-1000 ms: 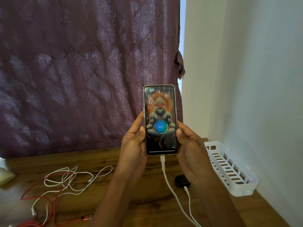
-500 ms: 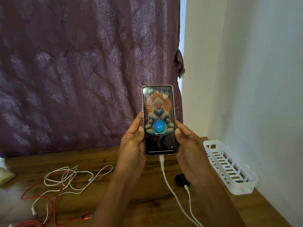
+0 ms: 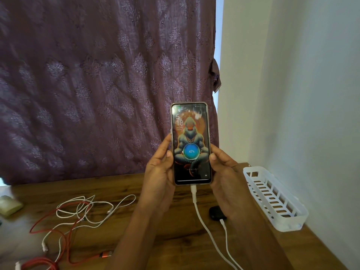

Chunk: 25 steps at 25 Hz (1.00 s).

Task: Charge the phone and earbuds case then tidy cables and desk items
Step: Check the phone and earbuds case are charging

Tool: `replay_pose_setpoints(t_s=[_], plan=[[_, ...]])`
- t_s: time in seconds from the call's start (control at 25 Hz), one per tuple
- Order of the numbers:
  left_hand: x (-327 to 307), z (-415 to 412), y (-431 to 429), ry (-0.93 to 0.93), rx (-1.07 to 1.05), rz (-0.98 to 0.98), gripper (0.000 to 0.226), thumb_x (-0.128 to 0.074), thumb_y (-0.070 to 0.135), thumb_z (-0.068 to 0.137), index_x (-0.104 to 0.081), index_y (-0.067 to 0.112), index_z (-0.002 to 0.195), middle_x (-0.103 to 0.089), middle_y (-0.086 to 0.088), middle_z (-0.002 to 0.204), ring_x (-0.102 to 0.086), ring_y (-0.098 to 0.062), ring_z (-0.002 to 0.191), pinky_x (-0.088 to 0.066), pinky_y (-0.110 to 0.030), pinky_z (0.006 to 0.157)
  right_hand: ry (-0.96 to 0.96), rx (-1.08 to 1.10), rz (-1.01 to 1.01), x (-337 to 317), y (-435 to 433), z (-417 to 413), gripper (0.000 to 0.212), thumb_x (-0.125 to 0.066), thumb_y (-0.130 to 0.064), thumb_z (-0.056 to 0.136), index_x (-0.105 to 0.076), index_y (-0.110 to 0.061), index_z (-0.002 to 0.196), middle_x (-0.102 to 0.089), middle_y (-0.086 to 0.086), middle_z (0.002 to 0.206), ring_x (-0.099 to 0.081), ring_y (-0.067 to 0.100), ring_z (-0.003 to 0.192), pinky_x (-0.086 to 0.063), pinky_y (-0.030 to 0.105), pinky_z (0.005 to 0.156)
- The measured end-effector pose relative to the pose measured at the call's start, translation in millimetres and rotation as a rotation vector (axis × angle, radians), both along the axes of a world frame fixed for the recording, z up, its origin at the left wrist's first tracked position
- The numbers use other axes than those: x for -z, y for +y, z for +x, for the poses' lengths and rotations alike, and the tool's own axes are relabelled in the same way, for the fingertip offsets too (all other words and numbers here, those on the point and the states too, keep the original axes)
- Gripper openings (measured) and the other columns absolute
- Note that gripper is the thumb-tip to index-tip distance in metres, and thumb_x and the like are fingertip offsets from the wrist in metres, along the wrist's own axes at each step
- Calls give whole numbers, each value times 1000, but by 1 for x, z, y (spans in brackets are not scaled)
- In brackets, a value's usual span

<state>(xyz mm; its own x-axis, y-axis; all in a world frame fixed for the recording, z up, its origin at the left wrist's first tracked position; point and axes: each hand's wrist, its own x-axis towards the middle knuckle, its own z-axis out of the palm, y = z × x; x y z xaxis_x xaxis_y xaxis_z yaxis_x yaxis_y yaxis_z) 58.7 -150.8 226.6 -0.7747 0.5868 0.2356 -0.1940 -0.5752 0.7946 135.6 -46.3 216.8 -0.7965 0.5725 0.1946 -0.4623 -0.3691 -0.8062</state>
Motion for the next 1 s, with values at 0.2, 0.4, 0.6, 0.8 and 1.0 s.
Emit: replay_pose_setpoints(t_s=[0.2,0.4,0.6,0.8,1.0], plan=[[2,2,1,1,-1,3,40,-34,6,95,-53,27,124,-65,-3,119,-64,-19,106,-52,-37,88,-5,-4,-2,1,1,2,28,-44,-8,92,-59,-15,114,-66,5,112,-64,21,100,-56,22,61],[1,6,2,-10,-23,-2,39,-35,5,94,-54,27,122,-65,-4,119,-64,-19,105,-51,-38,88,-3,-6,13,1,1,6,28,-44,-8,92,-61,-16,112,-69,2,107,-67,17,95,-56,22,61],[1,10,4,-9,-30,-6,40,-34,4,95,-54,26,121,-64,-5,121,-63,-20,107,-51,-38,88,-16,-3,-3,3,4,9,30,-45,-8,91,-60,-14,116,-67,4,110,-65,20,99,-57,23,63],[8,11,3,-10,-44,-13,39,-34,6,95,-54,26,121,-64,-5,121,-62,-20,109,-50,-38,91,-33,-24,-19,7,6,7,30,-45,-7,92,-60,-13,116,-68,3,109,-66,18,98,-57,22,62],[15,3,0,-10,-70,-58,37,-36,9,94,-57,32,113,-69,1,111,-66,-17,102,-52,-36,88,-59,-35,-37,15,5,-3,27,-44,-7,92,-62,-15,110,-68,4,107,-69,14,87,-55,20,58]])
